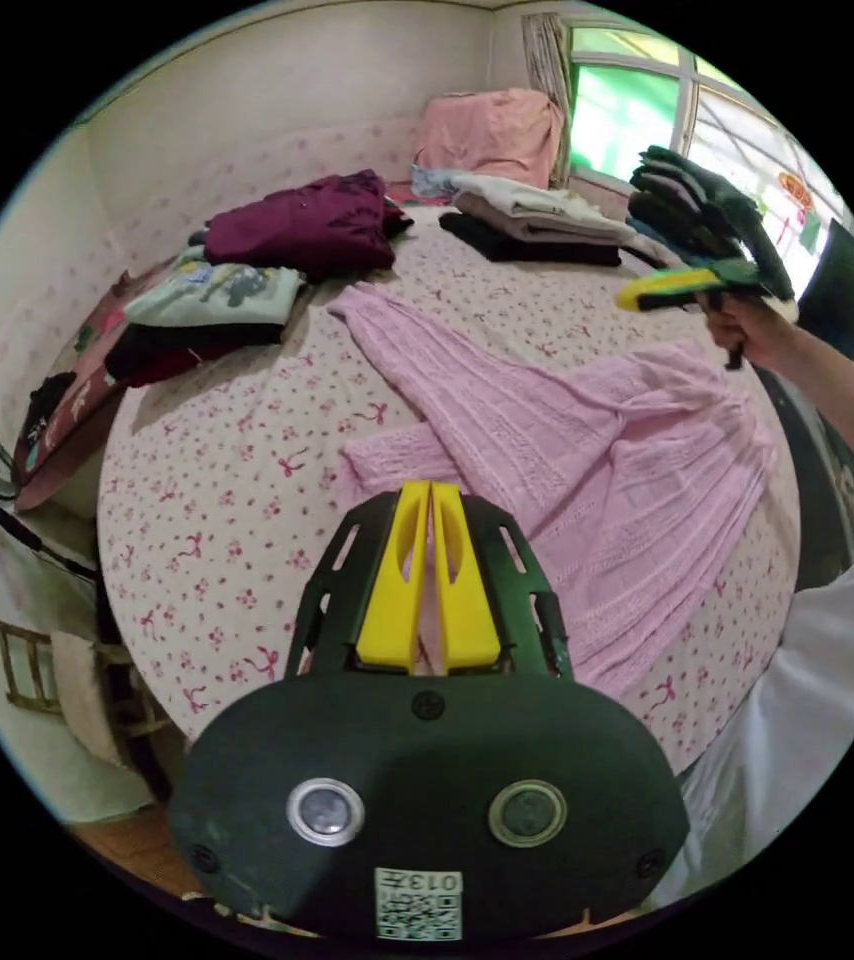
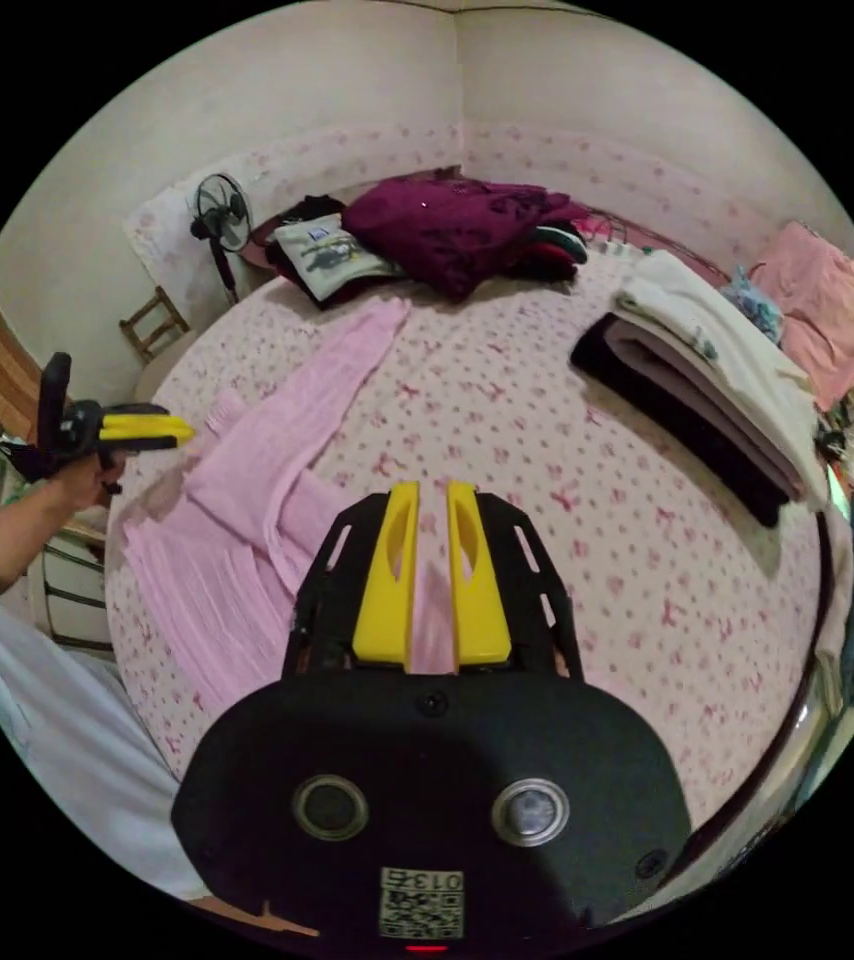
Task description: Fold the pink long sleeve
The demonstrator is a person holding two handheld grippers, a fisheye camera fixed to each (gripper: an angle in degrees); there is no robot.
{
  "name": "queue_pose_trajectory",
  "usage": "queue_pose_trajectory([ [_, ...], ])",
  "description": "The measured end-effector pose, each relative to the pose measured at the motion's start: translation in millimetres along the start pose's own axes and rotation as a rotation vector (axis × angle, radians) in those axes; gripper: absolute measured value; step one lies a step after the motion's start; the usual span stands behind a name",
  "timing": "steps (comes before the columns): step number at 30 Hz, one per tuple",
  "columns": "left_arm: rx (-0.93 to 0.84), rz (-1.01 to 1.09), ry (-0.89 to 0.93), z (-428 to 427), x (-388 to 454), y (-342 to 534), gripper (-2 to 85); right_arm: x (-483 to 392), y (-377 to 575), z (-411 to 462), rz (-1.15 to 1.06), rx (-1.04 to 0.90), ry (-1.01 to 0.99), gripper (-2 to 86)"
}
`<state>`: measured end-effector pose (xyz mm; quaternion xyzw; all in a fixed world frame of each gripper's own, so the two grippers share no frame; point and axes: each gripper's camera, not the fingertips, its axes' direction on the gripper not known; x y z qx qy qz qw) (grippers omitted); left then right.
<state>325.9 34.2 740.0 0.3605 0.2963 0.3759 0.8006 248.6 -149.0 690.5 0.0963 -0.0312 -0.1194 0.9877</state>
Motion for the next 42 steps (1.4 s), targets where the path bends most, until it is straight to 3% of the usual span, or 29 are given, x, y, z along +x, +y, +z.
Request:
queue_pose_trajectory([
  [2, -0.127, 0.050, 0.014, 25.6, 3.7, -5.1, -0.3, -13.0, -47.6, 24.4, -0.041, 0.007, -0.104, 5.9],
  [9, 0.112, -0.049, 0.112, 7.8, -21.3, 5.6, -0.3, -36.5, -151.2, 83.9, -0.070, -0.052, -0.200, 8.3],
  [11, 0.080, -0.022, 0.123, 15.2, -18.8, 5.0, -0.3, -40.0, -176.1, 101.6, -0.035, -0.101, -0.223, 8.6],
  [13, -0.010, -0.004, 0.093, 32.7, -17.0, 5.5, -0.3, -43.9, -186.3, 111.8, -0.007, -0.125, -0.200, 8.0],
  [18, -0.030, -0.006, 0.115, 45.9, -20.5, 5.7, -0.3, -58.7, -187.2, 124.1, -0.007, -0.183, -0.142, 2.5],
  [21, -0.017, -0.022, 0.133, 47.7, -25.5, 5.4, -0.2, -67.8, -177.7, 98.7, -0.032, -0.105, -0.182, 1.5],
  [27, 0.015, -0.033, 0.148, 47.1, -29.3, 5.1, -0.3, -107.2, -124.1, -23.5, -0.274, 0.180, -0.429, 1.1],
  [32, 0.009, -0.054, 0.162, 42.7, -31.8, 0.8, -0.3, -169.0, -15.5, -130.4, -0.502, 0.353, -0.538, 1.1],
  [36, -0.016, -0.065, 0.160, 34.7, -33.1, -3.4, -0.3, -214.4, 58.5, -165.8, -0.553, 0.360, -0.527, 1.1],
  [42, 0.003, -0.113, 0.067, 4.0, -23.7, -21.6, -0.3, -286.4, 153.9, -146.5, -0.580, 0.179, -0.472, 1.0],
])
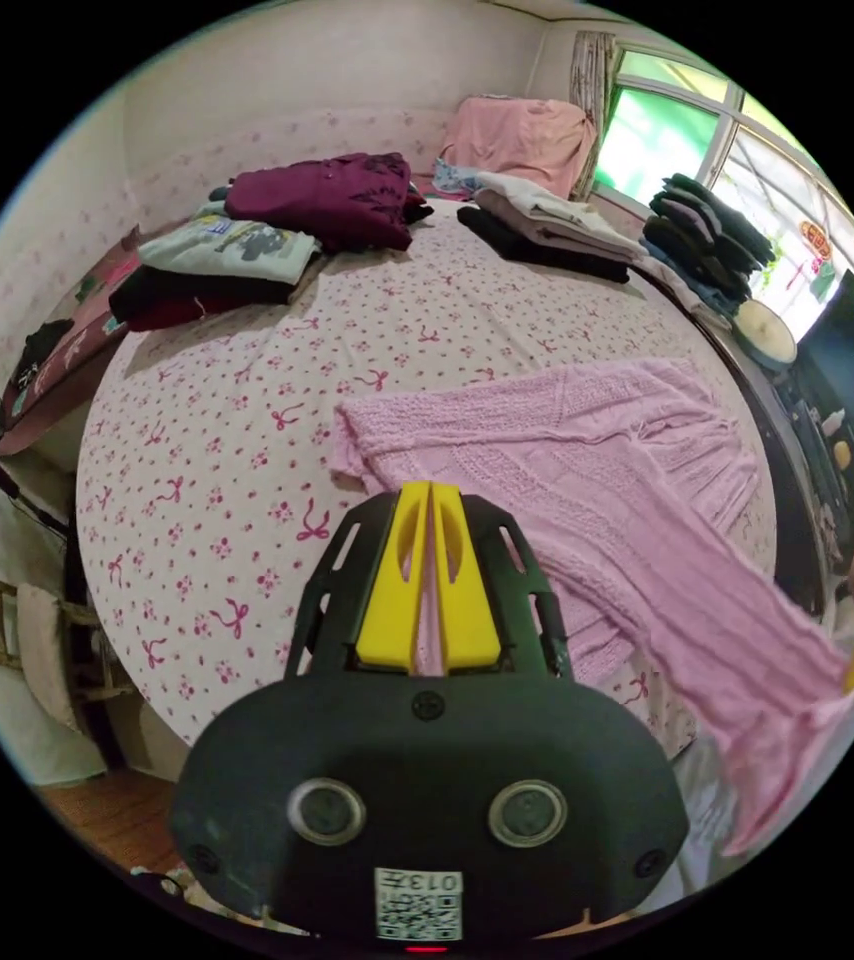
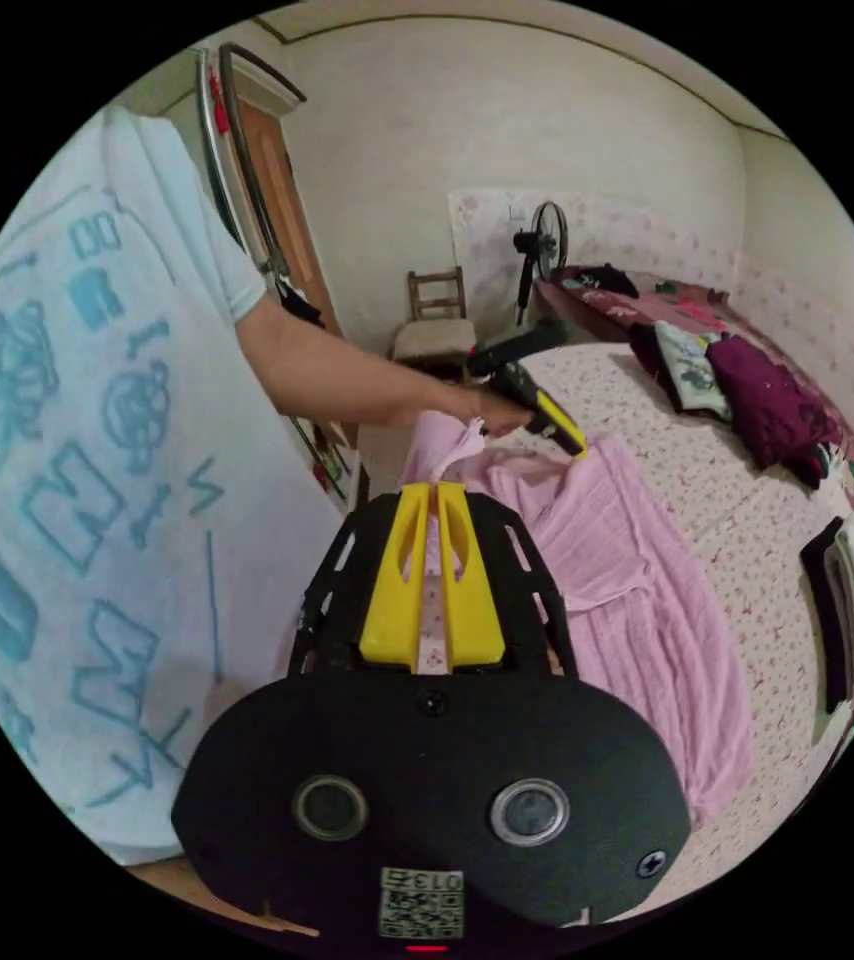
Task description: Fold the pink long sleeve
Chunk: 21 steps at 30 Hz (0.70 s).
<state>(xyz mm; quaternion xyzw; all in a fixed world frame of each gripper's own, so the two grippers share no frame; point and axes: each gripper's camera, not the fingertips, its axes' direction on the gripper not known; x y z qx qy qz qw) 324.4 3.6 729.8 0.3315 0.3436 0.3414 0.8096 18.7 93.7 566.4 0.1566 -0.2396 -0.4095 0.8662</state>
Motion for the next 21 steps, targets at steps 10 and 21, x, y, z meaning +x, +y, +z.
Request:
queue_pose_trajectory([
  [10, -0.115, 0.273, 0.033, 10.2, 82.9, -44.7, -0.3, -34.0, 30.4, 21.5, 0.092, -0.005, -0.100, 1.4],
  [21, -0.067, 0.476, 0.067, -5.6, 149.2, -140.5, -0.2, -36.9, 78.5, -8.8, 0.143, 0.092, -0.149, 1.6],
])
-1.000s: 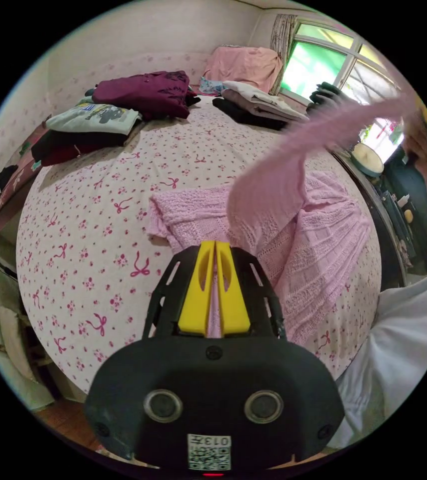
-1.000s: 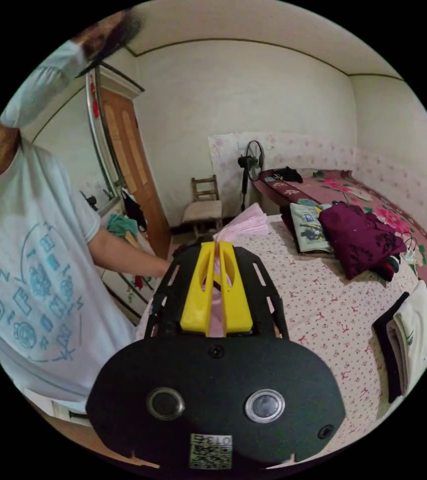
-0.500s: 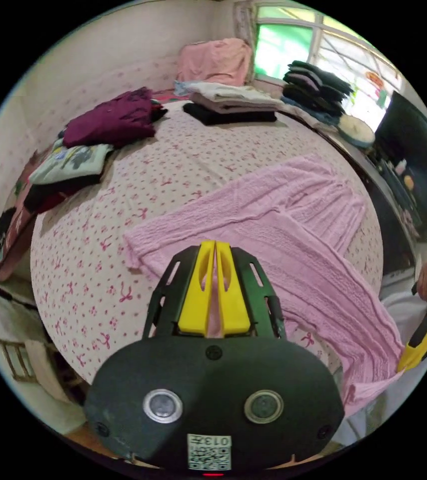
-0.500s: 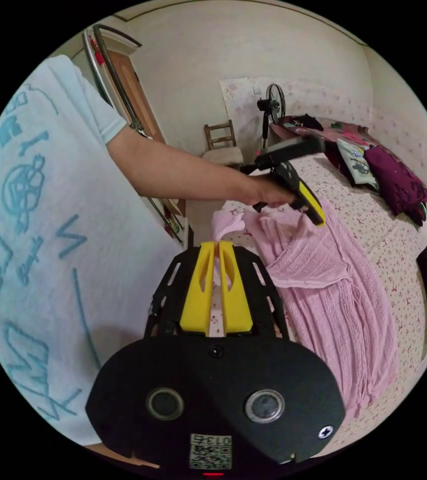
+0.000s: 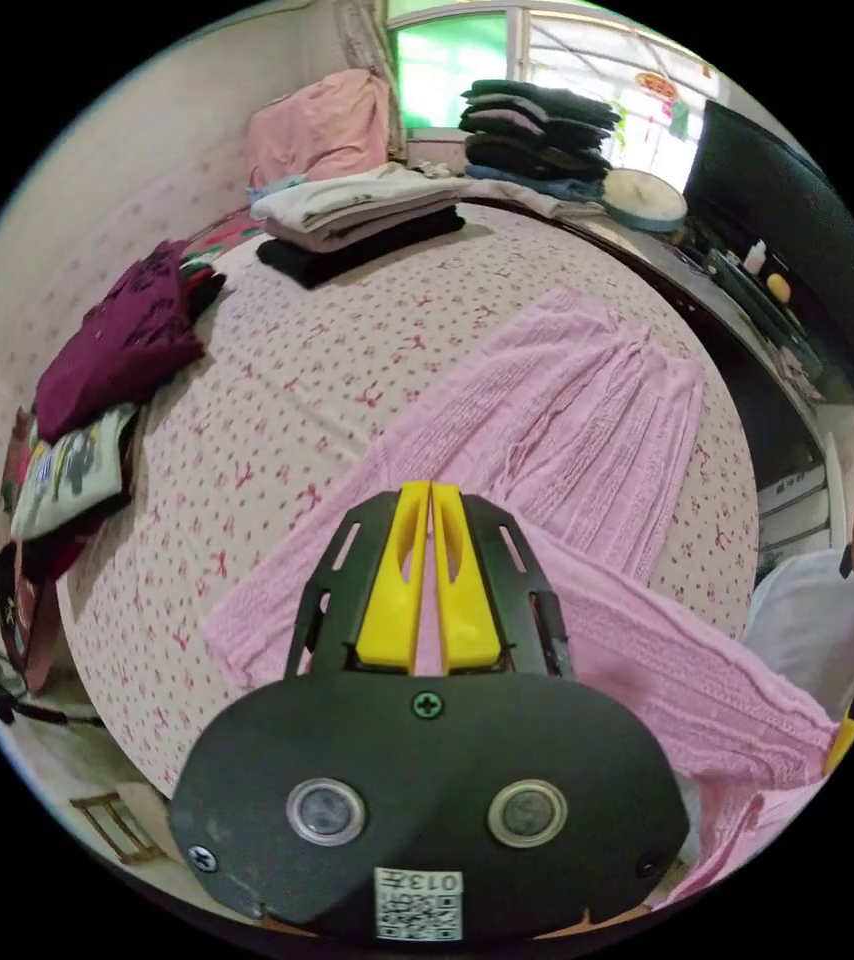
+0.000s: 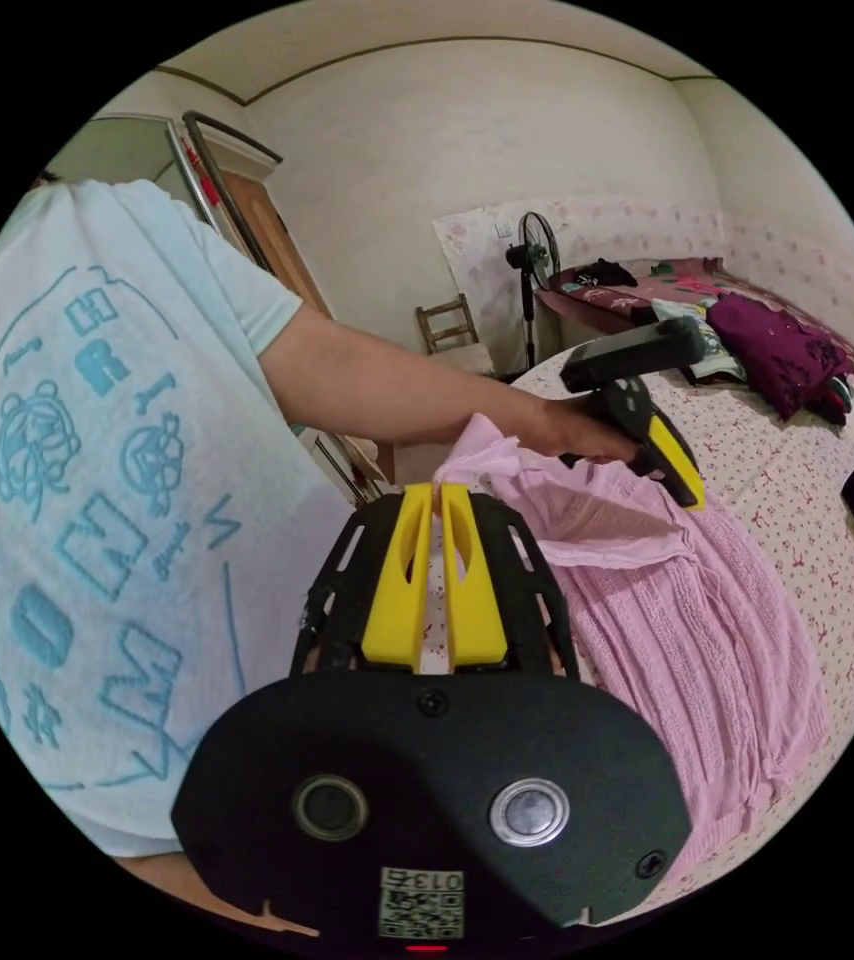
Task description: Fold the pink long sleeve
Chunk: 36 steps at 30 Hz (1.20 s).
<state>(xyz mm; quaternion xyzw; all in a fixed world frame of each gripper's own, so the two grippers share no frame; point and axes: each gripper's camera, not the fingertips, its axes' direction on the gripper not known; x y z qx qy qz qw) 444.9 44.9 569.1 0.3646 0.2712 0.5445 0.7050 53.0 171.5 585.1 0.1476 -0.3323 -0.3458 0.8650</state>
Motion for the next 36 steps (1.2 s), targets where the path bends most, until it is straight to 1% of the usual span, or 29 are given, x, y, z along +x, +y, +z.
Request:
queue_pose_trajectory([
  [3, -0.028, 0.127, 0.006, 13.5, 13.8, -32.2, -0.3, -1.2, 14.1, -1.0, 0.025, 0.002, -0.014, 1.7],
  [5, -0.094, 0.231, 0.043, 26.1, 22.6, -43.1, -0.3, -3.6, 24.3, -2.0, 0.033, 0.005, -0.021, 1.7],
  [6, -0.161, 0.308, 0.082, 35.3, 28.6, -47.1, -0.3, -4.1, 27.0, -2.1, 0.035, 0.004, -0.023, 1.7],
  [7, -0.144, 0.365, 0.059, 31.1, 31.6, -50.4, -0.3, -4.5, 32.6, -2.4, 0.039, 0.004, -0.029, 1.7],
  [9, -0.160, 0.407, 0.070, 23.4, 29.8, -61.9, -0.3, -4.0, 41.5, -2.5, 0.053, 0.006, -0.038, 1.7],
  [14, -0.060, 0.378, 0.101, -0.3, 24.7, -104.4, -0.3, 3.0, 65.2, -5.6, 0.086, 0.015, -0.069, 1.7],
  [17, -0.098, 0.416, 0.138, 11.1, 39.7, -125.0, -0.3, 7.3, 73.4, -13.9, 0.089, 0.034, -0.074, 1.7],
  [18, -0.161, 0.455, 0.175, 21.7, 47.3, -127.5, -0.3, 8.1, 74.9, -15.9, 0.088, 0.037, -0.072, 1.6],
  [19, -0.121, 0.471, 0.162, 16.6, 49.5, -126.3, -0.3, 9.5, 78.0, -20.1, 0.084, 0.042, -0.066, 1.6],
  [20, -0.119, 0.476, 0.151, 14.5, 49.8, -126.5, -0.3, 11.0, 81.5, -24.3, 0.080, 0.045, -0.061, 1.5],
  [21, -0.144, 0.478, 0.150, 12.0, 48.9, -128.8, -0.3, 11.9, 83.5, -26.5, 0.078, 0.048, -0.059, 1.5],
  [24, -0.091, 0.457, 0.116, -6.6, 40.4, -131.3, -0.3, 18.9, 94.5, -37.6, 0.081, 0.075, -0.063, 1.5],
  [25, -0.094, 0.443, 0.130, -8.2, 36.1, -131.8, -0.3, 22.1, 98.3, -41.5, 0.079, 0.082, -0.066, 1.6],
  [26, -0.121, 0.446, 0.152, -5.2, 34.6, -131.5, -0.3, 26.0, 101.8, -45.1, 0.081, 0.084, -0.068, 1.6],
  [27, -0.215, 0.463, 0.191, 4.5, 32.8, -128.7, -0.3, 27.9, 103.4, -47.1, 0.083, 0.085, -0.068, 1.6],
  [28, -0.155, 0.433, 0.199, -2.4, 25.0, -125.6, -0.3, 31.8, 106.7, -51.7, 0.084, 0.089, -0.064, 1.6],
  [30, -0.156, 0.345, 0.214, -8.4, 7.5, -121.2, -0.3, 38.3, 112.6, -61.0, 0.090, 0.105, -0.051, 1.6],
  [31, -0.118, 0.289, 0.259, -17.2, -6.4, -114.0, -0.3, 44.4, 117.8, -69.3, 0.104, 0.133, -0.049, 1.6],
  [33, -0.063, 0.216, 0.285, -30.8, -25.2, -96.9, -0.3, 55.3, 127.0, -83.7, 0.133, 0.197, -0.057, 1.6],
  [36, -0.047, 0.109, 0.271, -43.0, -49.5, -57.5, -0.3, 81.2, 148.7, -111.0, 0.239, 0.359, -0.034, 1.6],
])
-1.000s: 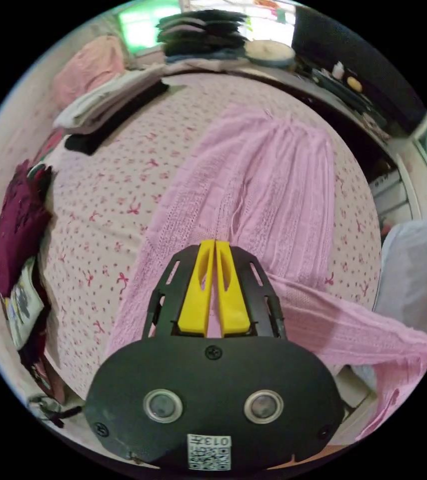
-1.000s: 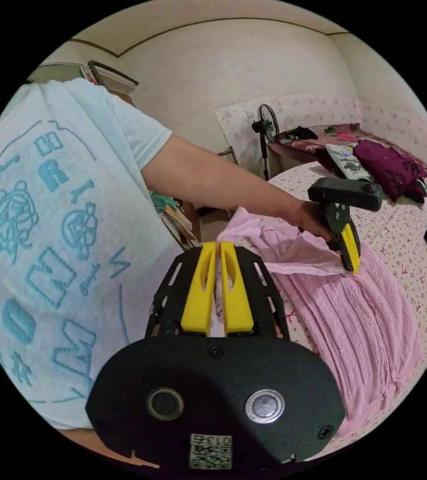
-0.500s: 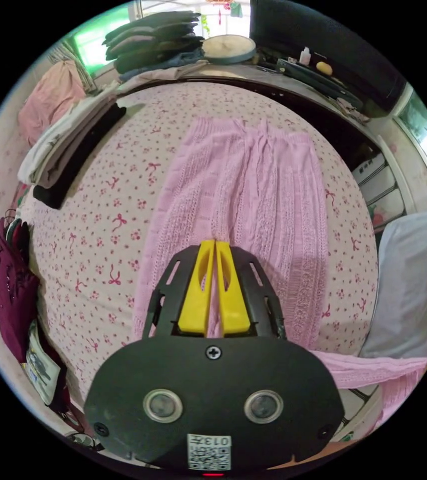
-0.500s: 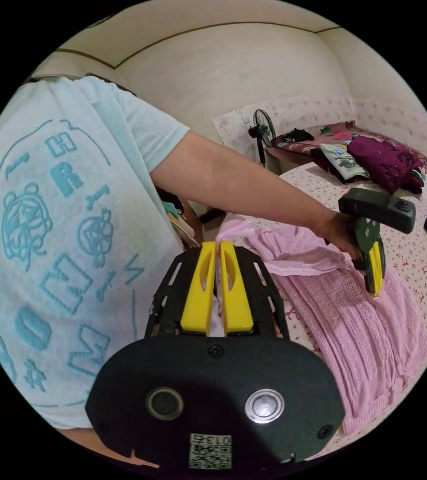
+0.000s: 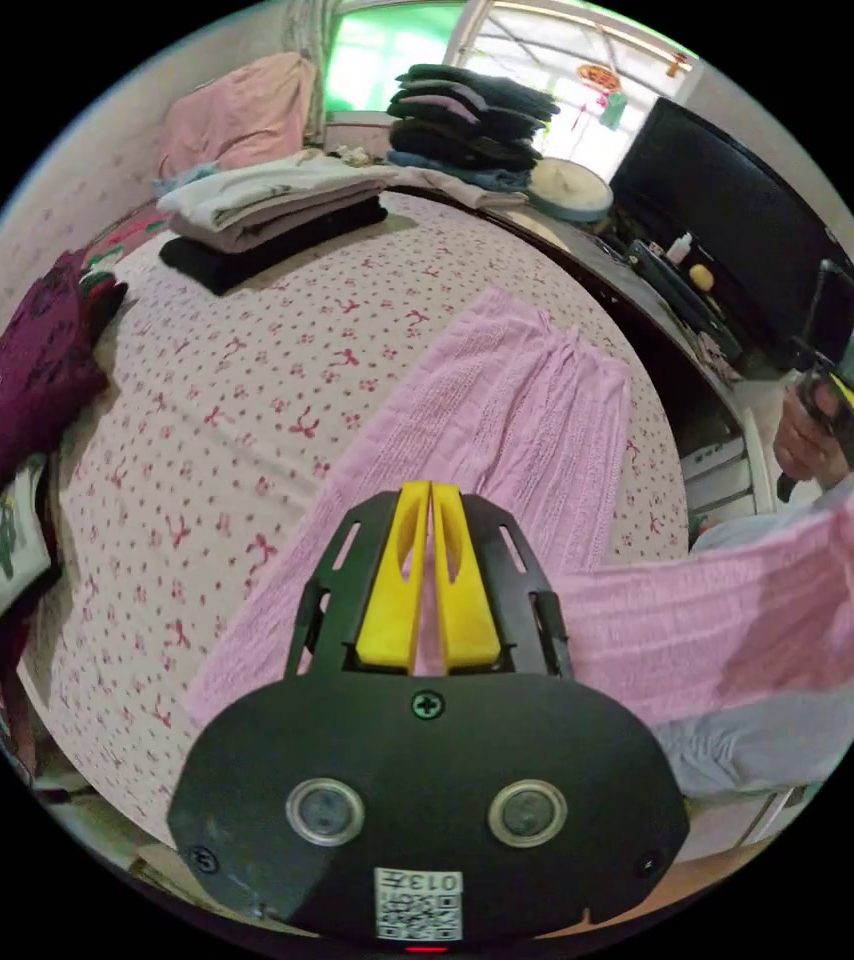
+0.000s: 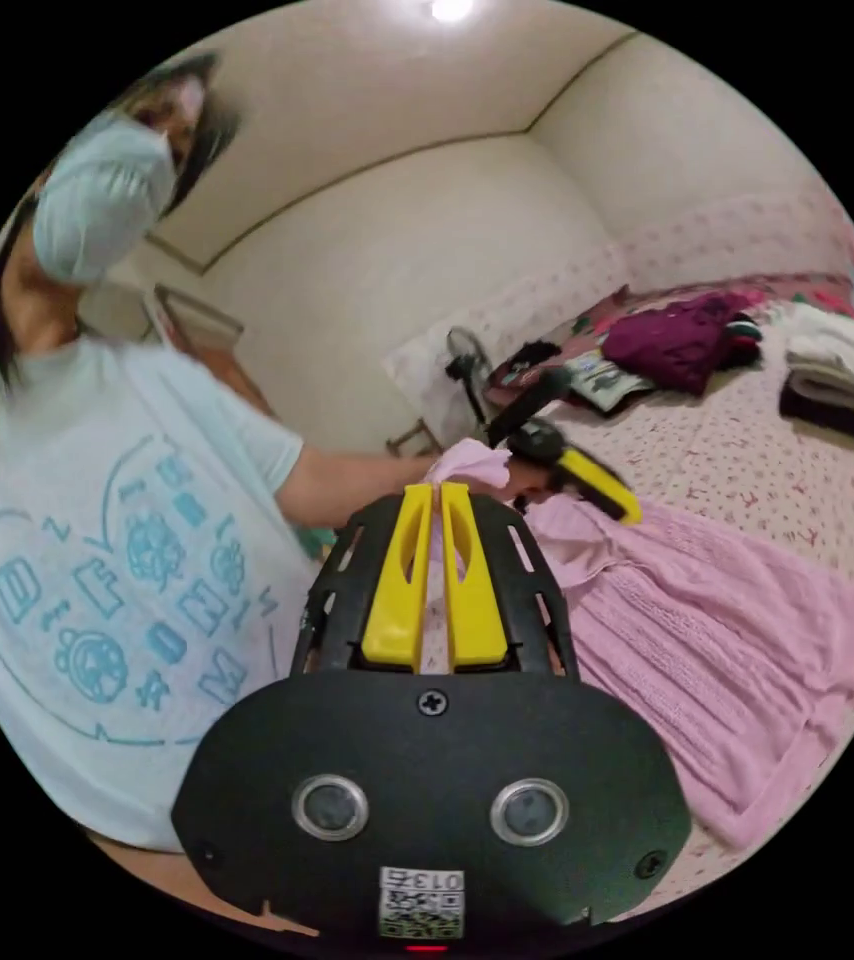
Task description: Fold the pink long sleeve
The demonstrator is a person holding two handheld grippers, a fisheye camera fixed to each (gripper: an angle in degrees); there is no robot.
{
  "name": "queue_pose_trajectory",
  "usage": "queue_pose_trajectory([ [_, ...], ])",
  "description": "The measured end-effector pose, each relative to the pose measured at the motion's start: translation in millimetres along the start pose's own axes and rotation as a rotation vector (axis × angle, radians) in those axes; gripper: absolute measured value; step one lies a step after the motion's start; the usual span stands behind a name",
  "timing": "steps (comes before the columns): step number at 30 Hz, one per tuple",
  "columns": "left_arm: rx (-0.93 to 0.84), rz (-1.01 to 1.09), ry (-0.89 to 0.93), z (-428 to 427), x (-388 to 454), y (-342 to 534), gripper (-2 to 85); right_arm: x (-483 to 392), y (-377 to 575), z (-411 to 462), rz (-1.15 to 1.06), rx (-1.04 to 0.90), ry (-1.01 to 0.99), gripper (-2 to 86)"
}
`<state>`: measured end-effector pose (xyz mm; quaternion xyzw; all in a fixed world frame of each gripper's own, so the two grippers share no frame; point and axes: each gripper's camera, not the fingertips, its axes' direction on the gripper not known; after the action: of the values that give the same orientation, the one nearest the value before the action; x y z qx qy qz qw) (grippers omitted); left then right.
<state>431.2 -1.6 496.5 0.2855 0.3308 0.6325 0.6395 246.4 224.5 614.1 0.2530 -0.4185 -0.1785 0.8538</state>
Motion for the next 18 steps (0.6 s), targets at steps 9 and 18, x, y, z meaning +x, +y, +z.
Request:
queue_pose_trajectory([
  [9, 0.005, -0.427, -0.186, 5.8, -29.5, 127.6, -0.3, 121.0, 84.6, -67.2, 0.746, 0.413, 0.493, 1.7],
  [18, 0.134, -0.478, -0.313, -8.0, -2.5, 170.0, -0.2, 151.3, 81.2, -67.3, 0.745, 0.172, 0.579, 3.4],
])
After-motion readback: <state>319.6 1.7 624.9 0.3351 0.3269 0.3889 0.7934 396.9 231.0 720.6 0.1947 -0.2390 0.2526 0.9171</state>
